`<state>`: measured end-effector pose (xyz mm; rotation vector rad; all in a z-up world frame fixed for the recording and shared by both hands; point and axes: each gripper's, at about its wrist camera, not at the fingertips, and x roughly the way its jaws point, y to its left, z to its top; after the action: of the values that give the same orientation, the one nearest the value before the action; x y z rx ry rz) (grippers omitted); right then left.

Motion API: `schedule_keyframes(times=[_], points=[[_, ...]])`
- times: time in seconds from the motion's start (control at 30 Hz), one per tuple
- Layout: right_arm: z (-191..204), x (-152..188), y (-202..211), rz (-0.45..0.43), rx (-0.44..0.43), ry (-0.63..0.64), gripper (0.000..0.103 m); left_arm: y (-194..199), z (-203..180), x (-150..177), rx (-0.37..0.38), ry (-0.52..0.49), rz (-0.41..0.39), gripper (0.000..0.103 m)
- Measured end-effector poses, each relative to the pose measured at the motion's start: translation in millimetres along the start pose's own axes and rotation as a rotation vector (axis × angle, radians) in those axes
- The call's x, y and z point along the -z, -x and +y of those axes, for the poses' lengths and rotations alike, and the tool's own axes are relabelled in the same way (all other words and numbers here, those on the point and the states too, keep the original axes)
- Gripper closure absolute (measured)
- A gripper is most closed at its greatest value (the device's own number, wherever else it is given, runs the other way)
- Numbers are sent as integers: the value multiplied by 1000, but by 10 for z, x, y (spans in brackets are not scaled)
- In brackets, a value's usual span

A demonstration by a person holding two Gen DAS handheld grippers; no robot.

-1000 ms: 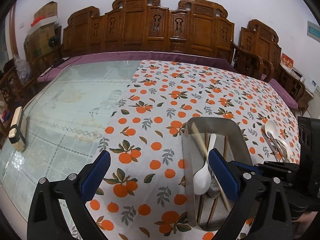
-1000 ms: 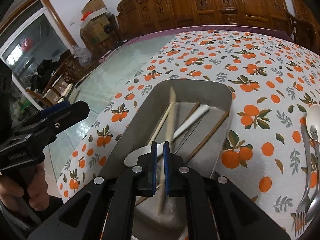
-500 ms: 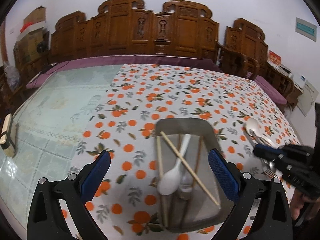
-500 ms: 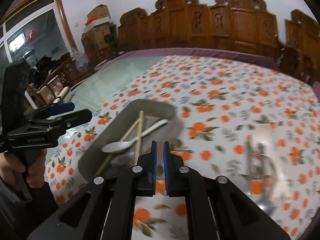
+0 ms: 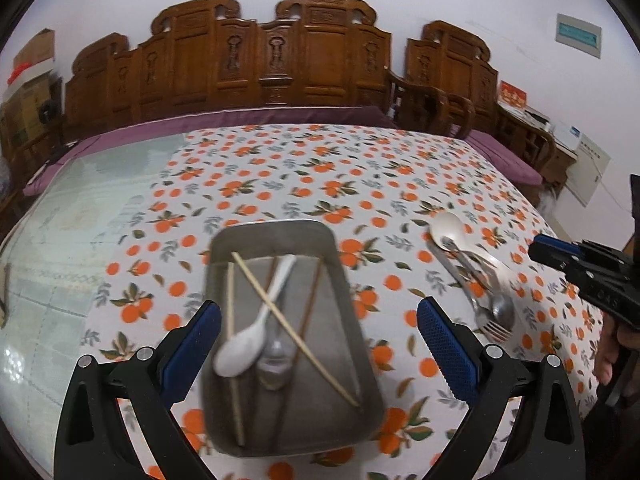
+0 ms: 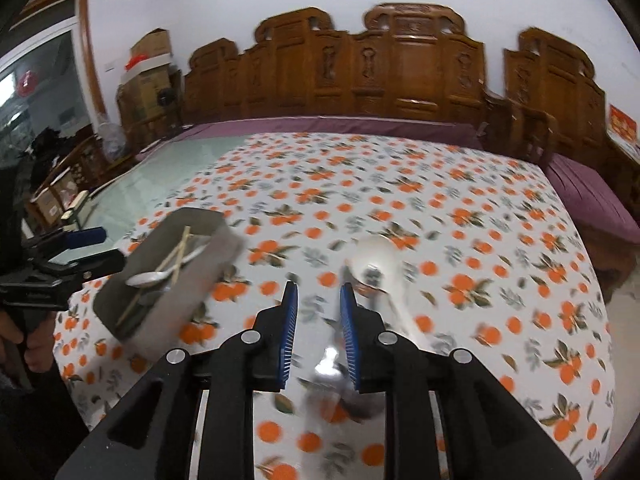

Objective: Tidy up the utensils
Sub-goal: 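Grasp the metal spoon with a smiley-face handle using the right tool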

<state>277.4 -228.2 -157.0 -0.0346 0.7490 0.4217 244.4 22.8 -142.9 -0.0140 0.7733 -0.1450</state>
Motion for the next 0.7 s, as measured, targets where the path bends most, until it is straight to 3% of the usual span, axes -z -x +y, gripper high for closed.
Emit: schedule_keyframes(times=[0.27, 0.43, 0.7], points=[[-248, 170, -109, 45, 20, -28, 72, -39, -315, 61, 48, -43, 6, 8], [-168, 315, -399, 138, -9, 9, 72, -72, -426, 100, 56, -58, 12, 8], [-164, 263, -856, 245, 38, 30, 72, -97, -509, 162, 57, -64, 20, 8]])
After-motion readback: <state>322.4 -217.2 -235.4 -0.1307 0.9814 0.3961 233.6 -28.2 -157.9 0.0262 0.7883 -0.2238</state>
